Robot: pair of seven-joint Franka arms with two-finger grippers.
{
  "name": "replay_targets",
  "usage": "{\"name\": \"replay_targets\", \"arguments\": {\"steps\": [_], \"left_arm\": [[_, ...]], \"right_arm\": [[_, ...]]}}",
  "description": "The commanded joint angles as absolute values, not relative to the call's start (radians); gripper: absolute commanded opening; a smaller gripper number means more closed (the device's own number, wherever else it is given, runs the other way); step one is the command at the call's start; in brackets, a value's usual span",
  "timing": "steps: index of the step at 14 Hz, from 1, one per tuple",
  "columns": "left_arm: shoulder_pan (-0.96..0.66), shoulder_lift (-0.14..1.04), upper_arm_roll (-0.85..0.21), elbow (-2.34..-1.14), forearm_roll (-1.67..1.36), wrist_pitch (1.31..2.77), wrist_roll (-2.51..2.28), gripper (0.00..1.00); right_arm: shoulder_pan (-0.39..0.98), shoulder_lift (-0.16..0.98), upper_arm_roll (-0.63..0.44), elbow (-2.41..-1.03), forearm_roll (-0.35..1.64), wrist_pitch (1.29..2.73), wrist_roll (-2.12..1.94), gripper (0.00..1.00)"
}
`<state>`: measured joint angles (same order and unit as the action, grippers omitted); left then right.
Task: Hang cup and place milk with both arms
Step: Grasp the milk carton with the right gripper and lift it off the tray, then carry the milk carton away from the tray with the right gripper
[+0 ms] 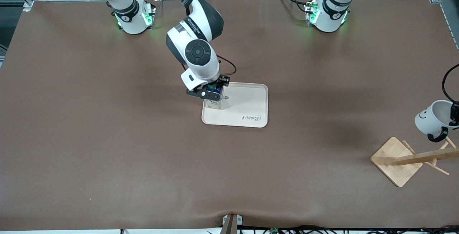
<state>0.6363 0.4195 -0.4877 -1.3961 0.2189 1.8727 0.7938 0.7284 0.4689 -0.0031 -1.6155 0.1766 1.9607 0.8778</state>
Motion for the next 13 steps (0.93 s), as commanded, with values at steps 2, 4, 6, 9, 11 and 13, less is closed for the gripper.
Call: {"name": "replay_targets", "arguments": {"steps": [2,4,6,9,11,13], "left_arm": [[0.638,0.468,-0.494,-1.338,0.207,1.878,0.815,0.0],[0.635,0.483,-0.494,-1.332,0.204,1.89,0.808,0.0],[0.627,0.503,-0.495,-1.304,0.201,1.89,0.802,0.0],[0.624,0.518,-0.502,-1.296,0.199,1.896,0.758,0.0],[0.611,0.52,-0.502,-1.296,0.199,1.91,0.73,0.0],[0.609,0.531,-0.503,-1.295,0.195,1.927,0.706,0.0]], "right_arm": [[0.677,0.425,0.005,-1.522,0.225,1.831,0.881,0.05],[0.632,0.388,0.003,-1.485,0.233,1.714,0.878,0.0],[0.557,0.361,0.003,-1.493,0.229,1.657,0.867,0.0],[0.416,0.33,0.002,-1.494,0.227,1.551,0.696,0.0],[0.31,0.321,0.002,-1.5,0.222,1.478,0.542,0.0],[0.226,0.296,0.002,-1.551,0.158,1.468,0.418,0.0]]}}
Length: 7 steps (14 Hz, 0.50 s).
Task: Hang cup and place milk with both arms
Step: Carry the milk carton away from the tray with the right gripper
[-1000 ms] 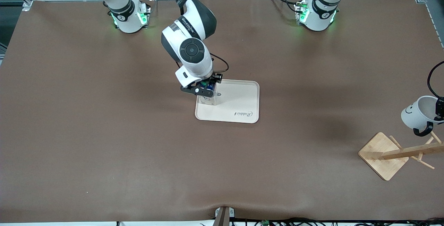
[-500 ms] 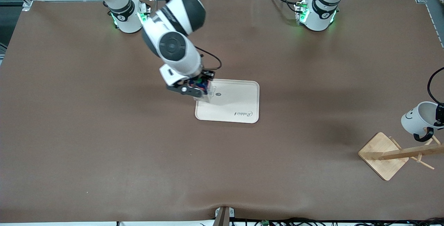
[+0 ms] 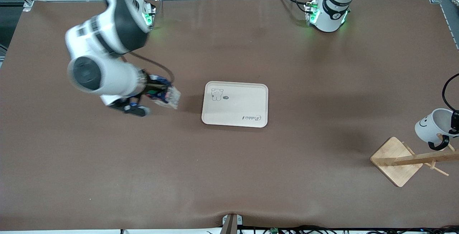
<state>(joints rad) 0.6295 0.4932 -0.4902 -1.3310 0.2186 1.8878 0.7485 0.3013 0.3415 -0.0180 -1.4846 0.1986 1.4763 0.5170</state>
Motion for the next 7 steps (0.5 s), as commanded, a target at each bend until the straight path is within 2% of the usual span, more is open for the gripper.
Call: {"name": "replay_targets", "arguments": {"steps": [1,7], "left_arm": [[0.609,0.532,-0.503,-1.296,0.18,1.936,0.703,0.0],[0.609,0.541,-0.503,-1.296,0.14,1.962,0.647,0.0]], "right_arm": [[0.189,0.284,0.002,-1.575,0.12,1.47,0.353,0.0],[-0.038,0.265,0.002,-1.689,0.029,1.511,-0.001,0.0]]}}
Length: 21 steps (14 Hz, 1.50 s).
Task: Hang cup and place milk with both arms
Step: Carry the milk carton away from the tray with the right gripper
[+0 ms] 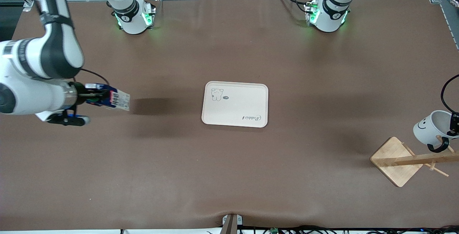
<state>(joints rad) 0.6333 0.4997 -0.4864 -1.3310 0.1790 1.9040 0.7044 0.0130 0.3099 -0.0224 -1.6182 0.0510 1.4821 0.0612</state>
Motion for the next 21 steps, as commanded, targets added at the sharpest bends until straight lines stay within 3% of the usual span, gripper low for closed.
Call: {"name": "replay_targets", "arguments": {"steps": [1,4,8,9,10,11,12,13,14,19,20,21], "left_arm": [[0.607,0.543,-0.502,-1.296,0.134,1.973,0.634,0.0],[0.611,0.551,-0.5,-1.296,0.111,2.008,0.623,0.0],[0.609,0.552,-0.5,-1.296,0.092,2.033,0.574,0.0],[0.607,0.552,-0.502,-1.296,0.091,2.034,0.557,0.0],[0.607,0.554,-0.502,-1.296,0.087,2.036,0.539,0.0],[0.607,0.554,-0.502,-1.296,0.08,2.045,0.525,0.0],[0.607,0.555,-0.502,-1.296,0.078,2.065,0.523,0.0],[0.607,0.563,-0.502,-1.296,0.078,2.077,0.523,0.0],[0.607,0.564,-0.502,-1.296,0.077,2.086,0.523,0.0],[0.6,0.581,-0.502,-1.296,0.044,2.135,0.494,0.0],[0.592,0.581,-0.502,-1.296,0.046,2.135,0.489,0.04],[0.583,0.58,-0.499,-1.296,0.046,2.135,0.489,0.3]], "right_arm": [[-0.069,0.265,0.002,-1.721,0.005,1.547,-0.047,0.01],[-0.155,0.253,0.003,-1.86,-0.012,1.725,-0.178,0.02],[-0.155,0.252,0.002,-1.911,-0.012,1.761,-0.178,0.05],[-0.156,0.253,0.002,-1.922,-0.012,1.775,-0.176,0.11],[-0.158,0.253,0.002,-1.933,-0.012,1.79,-0.175,0.21],[-0.163,0.259,0.002,-1.933,-0.012,1.792,-0.173,0.51],[-0.164,0.261,0.002,-1.931,-0.012,1.792,-0.17,0.9],[-0.17,0.262,0.003,-1.928,-0.012,1.79,-0.17,0.91],[-0.178,0.264,0.003,-1.928,-0.011,1.789,-0.17,1.0],[-0.173,0.264,0.005,-1.895,-0.003,1.773,-0.169,1.0],[-0.173,0.265,0.005,-1.881,-0.003,1.764,-0.169,1.0],[-0.17,0.265,0.008,-1.862,-0.002,1.752,-0.17,1.0]]}}
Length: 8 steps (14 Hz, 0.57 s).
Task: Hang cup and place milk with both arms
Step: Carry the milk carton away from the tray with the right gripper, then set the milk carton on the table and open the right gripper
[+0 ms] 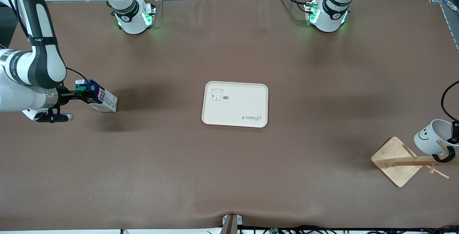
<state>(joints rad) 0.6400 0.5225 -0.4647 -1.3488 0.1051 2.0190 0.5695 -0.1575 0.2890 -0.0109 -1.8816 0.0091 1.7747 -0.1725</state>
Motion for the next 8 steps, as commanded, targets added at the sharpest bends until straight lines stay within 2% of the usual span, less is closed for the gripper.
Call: {"name": "replay_targets", "arguments": {"steps": [1,2,6,8], "left_arm": [[0.581,0.577,-0.499,-1.296,0.046,2.135,0.489,0.73],[0.581,0.574,-0.499,-1.296,0.046,2.135,0.489,1.0],[0.581,0.552,-0.502,-1.296,0.046,2.126,0.488,1.0],[0.583,0.552,-0.502,-1.296,0.046,2.125,0.488,1.0]], "right_arm": [[-0.164,0.267,0.008,-1.841,-0.002,1.735,-0.17,1.0],[-0.157,0.268,0.009,-1.812,0.002,1.721,-0.17,1.0],[-0.108,0.273,0.008,-1.714,0.009,1.716,-0.175,1.0],[-0.11,0.291,0.011,-1.613,0.085,1.721,-0.182,1.0]]}}
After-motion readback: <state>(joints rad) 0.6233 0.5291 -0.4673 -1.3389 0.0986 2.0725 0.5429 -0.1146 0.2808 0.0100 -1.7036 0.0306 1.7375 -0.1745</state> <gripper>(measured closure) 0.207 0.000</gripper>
